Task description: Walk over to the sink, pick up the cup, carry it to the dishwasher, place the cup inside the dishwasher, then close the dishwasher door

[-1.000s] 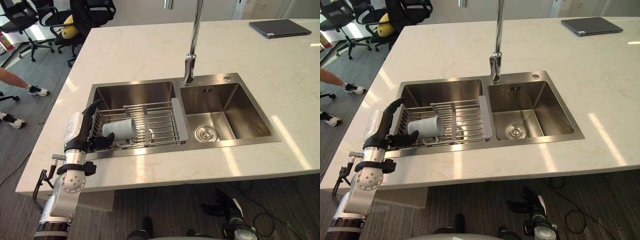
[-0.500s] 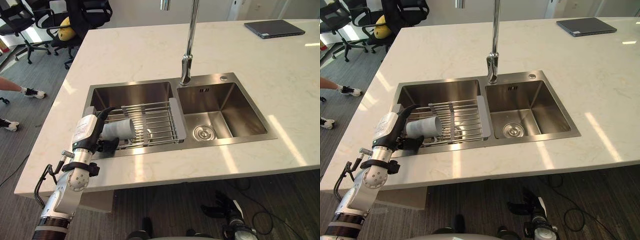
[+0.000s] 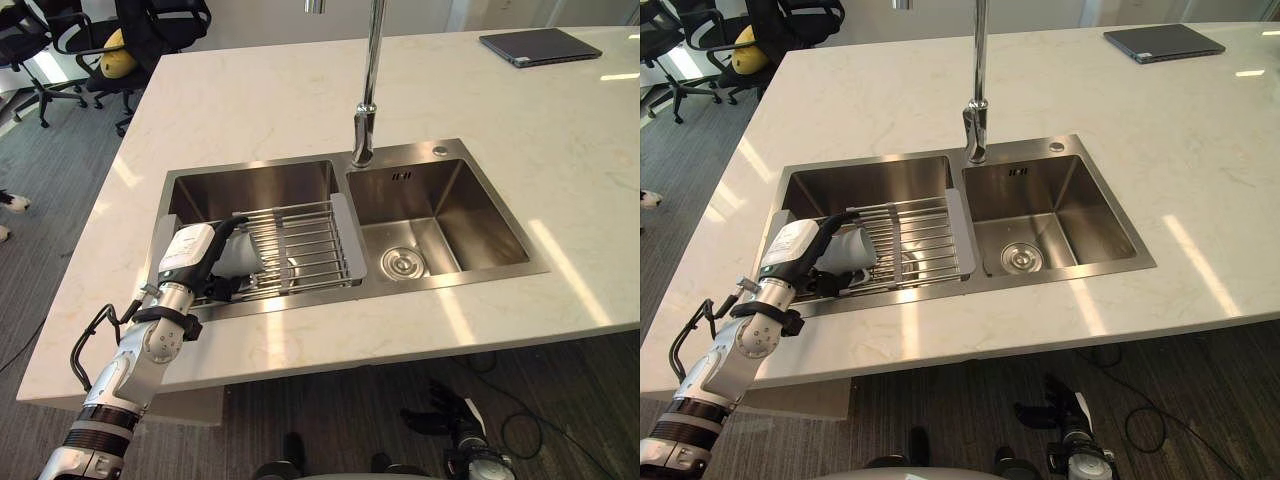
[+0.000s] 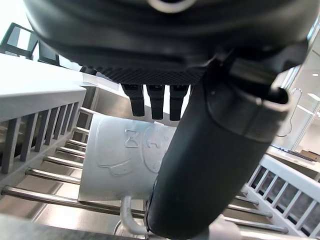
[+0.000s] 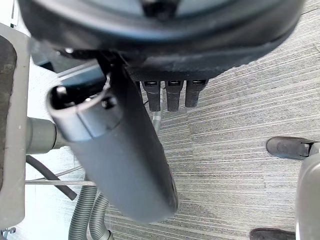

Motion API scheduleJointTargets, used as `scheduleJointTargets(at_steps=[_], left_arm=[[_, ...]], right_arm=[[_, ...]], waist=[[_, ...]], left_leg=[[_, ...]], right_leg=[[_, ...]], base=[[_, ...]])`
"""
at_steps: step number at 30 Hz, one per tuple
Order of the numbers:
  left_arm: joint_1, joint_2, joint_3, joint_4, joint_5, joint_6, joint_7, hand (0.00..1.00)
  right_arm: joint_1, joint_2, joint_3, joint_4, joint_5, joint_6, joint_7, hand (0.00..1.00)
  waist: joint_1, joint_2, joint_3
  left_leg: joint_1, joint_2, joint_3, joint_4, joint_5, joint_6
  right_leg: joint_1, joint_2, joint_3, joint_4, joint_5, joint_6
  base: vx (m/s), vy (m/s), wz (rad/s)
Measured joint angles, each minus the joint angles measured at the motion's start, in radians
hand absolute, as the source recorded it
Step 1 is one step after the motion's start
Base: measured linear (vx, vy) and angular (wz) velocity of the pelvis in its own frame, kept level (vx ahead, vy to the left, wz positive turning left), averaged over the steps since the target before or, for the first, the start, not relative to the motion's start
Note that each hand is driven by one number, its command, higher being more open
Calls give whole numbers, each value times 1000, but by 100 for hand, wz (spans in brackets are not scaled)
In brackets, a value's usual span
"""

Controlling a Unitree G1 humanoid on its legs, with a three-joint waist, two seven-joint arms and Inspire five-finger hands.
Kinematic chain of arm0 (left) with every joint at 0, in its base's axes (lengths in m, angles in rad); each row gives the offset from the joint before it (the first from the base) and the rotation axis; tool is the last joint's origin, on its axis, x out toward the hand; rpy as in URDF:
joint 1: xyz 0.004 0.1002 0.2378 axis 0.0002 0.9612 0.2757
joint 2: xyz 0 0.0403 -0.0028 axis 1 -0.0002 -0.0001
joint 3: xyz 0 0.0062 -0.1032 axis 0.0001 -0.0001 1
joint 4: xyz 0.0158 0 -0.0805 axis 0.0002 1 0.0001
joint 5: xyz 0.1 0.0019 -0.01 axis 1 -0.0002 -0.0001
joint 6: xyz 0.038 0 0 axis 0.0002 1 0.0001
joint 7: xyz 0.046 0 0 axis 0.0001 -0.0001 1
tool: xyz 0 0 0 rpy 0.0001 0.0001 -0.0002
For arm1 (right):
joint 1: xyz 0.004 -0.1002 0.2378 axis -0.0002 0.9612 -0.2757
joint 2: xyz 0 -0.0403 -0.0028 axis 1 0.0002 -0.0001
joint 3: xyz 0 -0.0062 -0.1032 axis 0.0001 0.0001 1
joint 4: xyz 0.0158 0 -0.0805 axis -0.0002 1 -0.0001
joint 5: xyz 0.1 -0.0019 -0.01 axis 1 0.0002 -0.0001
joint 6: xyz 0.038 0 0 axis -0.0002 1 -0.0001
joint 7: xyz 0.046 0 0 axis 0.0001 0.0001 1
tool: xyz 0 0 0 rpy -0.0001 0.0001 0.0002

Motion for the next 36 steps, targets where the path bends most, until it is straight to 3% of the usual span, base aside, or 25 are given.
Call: scheduleJointTargets(at_steps=[1,2,11,25,28,36], left_arm=[[-3,1,-2,4,1,0,-2,90],[-11,6,-7,13,8,1,-11,30],[-79,13,-26,54,-13,9,-35,30],[-63,-23,-36,-25,-118,13,-31,30],[-15,-84,-22,-122,-157,12,-15,30],[177,-374,32,-434,-283,4,62,30]], right_arm=[[0,0,0,0,0,0,0,90],[-1,0,0,-2,0,0,2,90],[-2,0,4,-2,0,1,13,90],[2,4,22,-9,0,2,11,90],[-1,5,21,-15,0,1,9,90],[5,18,-14,-88,2,1,-16,90]], waist=[[-1,0,0],[-5,0,0],[-16,2,1],[-16,3,2],[-14,4,2],[-12,7,2]], left_leg=[[-1,0,0,0,0,0],[-2,0,1,0,-1,0],[-1,3,11,0,-2,-1],[5,2,10,0,-2,-1],[7,2,7,0,-1,-1],[15,4,15,0,-1,-1]], right_leg=[[0,0,0,0,0,0],[-2,0,1,-1,0,0],[-4,4,10,-6,6,-3],[8,3,5,-18,15,-2],[12,3,2,-18,15,-2],[16,0,16,-10,15,-2]], base=[[22,-4,-4],[0,0,0],[-10,-2,-3],[-9,-1,0],[-2,-2,3],[-10,-1,-3]])
